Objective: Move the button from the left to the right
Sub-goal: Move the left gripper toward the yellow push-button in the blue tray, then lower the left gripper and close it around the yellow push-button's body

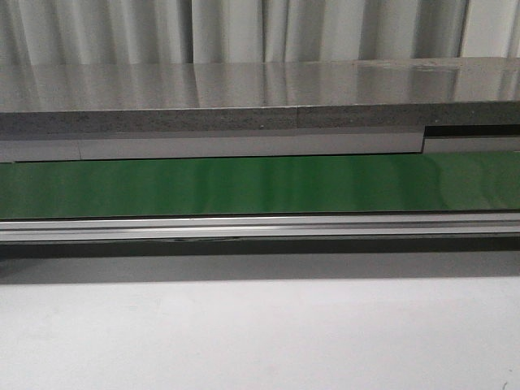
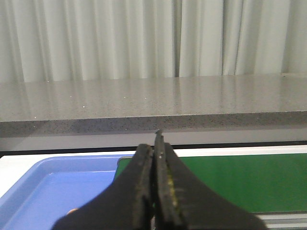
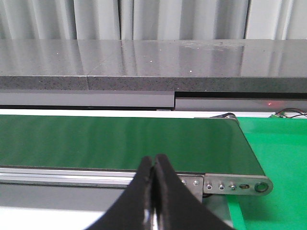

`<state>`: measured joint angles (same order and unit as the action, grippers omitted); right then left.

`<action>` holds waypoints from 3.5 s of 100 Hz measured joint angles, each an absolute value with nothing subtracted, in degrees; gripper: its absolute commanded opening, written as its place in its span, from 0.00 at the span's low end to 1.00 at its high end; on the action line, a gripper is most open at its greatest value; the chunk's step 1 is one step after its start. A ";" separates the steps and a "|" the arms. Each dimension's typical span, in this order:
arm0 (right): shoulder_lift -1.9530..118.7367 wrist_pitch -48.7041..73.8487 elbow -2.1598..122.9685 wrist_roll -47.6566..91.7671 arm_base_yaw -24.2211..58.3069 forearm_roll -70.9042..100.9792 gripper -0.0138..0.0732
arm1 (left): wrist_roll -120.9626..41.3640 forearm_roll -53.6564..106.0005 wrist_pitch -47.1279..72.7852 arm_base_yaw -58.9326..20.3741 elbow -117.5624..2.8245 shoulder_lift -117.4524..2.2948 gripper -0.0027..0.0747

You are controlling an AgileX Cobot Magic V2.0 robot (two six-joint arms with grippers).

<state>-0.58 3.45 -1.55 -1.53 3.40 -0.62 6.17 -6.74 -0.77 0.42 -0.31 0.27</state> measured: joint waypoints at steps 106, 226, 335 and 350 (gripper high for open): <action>-0.58 3.45 -1.55 -1.53 3.40 -0.62 0.08 | 6.17 -5.26 33.33 0.42 -29.98 -18.38 0.01; -0.58 3.45 -1.55 -1.53 3.40 -0.62 0.08 | 5.75 -5.02 54.47 0.42 -44.10 -39.18 0.83; -0.58 3.45 -1.55 -1.53 3.40 -0.62 0.08 | 6.22 -5.70 48.78 19.92 -58.94 -84.79 0.83; -0.58 3.45 -1.55 -1.53 3.40 -0.62 0.08 | 6.22 -5.56 47.92 19.96 -62.25 -88.66 0.82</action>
<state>-0.58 3.45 -1.55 -1.53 3.40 -0.62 6.22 -5.56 47.92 19.96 -62.25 -88.66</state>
